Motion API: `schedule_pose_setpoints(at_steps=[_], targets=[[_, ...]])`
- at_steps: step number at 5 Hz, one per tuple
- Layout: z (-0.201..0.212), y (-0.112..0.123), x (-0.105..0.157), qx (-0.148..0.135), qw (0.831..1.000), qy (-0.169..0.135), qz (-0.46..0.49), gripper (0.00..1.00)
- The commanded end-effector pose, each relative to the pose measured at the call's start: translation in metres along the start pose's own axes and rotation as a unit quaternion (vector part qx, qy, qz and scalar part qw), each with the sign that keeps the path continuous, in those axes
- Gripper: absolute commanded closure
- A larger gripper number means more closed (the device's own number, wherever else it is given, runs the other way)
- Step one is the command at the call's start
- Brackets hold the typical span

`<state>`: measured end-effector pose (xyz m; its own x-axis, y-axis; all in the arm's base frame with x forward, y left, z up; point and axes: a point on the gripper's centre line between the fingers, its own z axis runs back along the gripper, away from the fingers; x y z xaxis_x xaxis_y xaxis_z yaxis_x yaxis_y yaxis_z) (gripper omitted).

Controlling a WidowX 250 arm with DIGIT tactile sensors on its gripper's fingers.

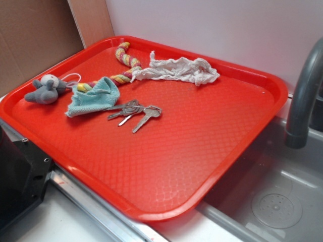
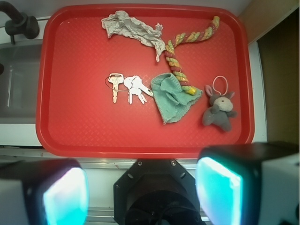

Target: Grab the multicolored rope.

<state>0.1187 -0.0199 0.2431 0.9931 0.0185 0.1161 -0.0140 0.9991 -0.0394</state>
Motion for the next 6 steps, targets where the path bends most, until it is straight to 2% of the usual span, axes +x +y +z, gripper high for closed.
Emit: schedule_pose_setpoints(at_steps=[1, 2, 3, 4, 5, 6], targets=[[0.000, 0.000, 0.000, 0.000, 1.000, 0.000, 0.000, 0.00], [-0.001, 0.003, 0.016, -0.038, 0.994, 0.007, 0.100, 0.00], [-0.011, 0.011, 0.040, -0.061, 0.971, 0.020, 0.228, 0.00], [-0.018, 0.018, 0.061, -0.052, 0.957, 0.010, 0.286, 0.00], [-0.038, 0.029, 0.092, -0.034, 0.941, -0.012, 0.337, 0.00], [-0.060, 0.046, 0.117, -0.012, 0.918, -0.019, 0.396, 0.00]])
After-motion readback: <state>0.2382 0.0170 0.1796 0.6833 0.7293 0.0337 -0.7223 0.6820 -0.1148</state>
